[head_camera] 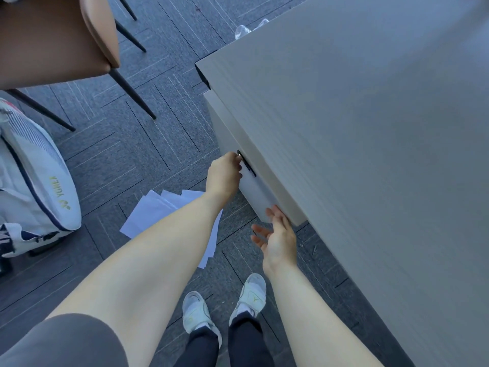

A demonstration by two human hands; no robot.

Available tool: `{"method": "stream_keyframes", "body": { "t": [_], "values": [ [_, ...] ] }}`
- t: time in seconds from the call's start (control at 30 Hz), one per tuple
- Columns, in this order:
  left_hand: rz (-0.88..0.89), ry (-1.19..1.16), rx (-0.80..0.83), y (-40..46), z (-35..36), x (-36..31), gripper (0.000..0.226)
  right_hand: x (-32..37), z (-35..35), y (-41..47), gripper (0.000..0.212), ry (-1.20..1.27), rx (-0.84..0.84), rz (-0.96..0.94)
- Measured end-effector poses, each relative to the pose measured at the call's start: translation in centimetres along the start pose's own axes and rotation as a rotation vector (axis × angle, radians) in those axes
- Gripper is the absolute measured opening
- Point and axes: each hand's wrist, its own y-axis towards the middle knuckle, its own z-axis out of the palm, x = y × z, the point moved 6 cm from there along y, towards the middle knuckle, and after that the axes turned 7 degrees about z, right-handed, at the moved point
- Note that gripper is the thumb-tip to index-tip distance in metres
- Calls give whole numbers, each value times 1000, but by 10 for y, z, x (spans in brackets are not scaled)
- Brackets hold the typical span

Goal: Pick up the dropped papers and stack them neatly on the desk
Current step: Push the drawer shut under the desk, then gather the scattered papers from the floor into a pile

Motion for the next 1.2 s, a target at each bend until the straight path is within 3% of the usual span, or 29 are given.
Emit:
{"method": "stream_keyframes", "body": {
  "t": [0.13,0.23,0.43,0.67,0.8,0.9,1.03,1.13,1.2],
  "values": [
    [-92,-287,20,-11,-2,7,42,-7,18,6,22,-126,82,10],
    [-232,-400,-33,-50,-13,50,36,-25,38,8,22,-398,126,31],
    [-580,-470,-25,-139,-9,262,22,-112,91,52,23,-950,210,60],
    [-952,-728,-196,-145,36,524,21,-300,151,239,53,-1375,249,74],
    [-1018,-786,-253,-111,79,639,18,-374,181,350,57,-1665,257,-165],
    [-997,-813,-325,-84,109,699,19,-399,207,409,44,-1726,182,-403],
    [-892,-543,-479,-59,125,749,29,-419,238,449,56,-1775,-9,-625],
    [-844,-555,-591,-47,126,753,27,-443,255,455,42,-1826,-21,-650],
    [-854,-649,-567,-43,129,751,20,-461,257,456,23,-1790,63,-504]
  ]
}}
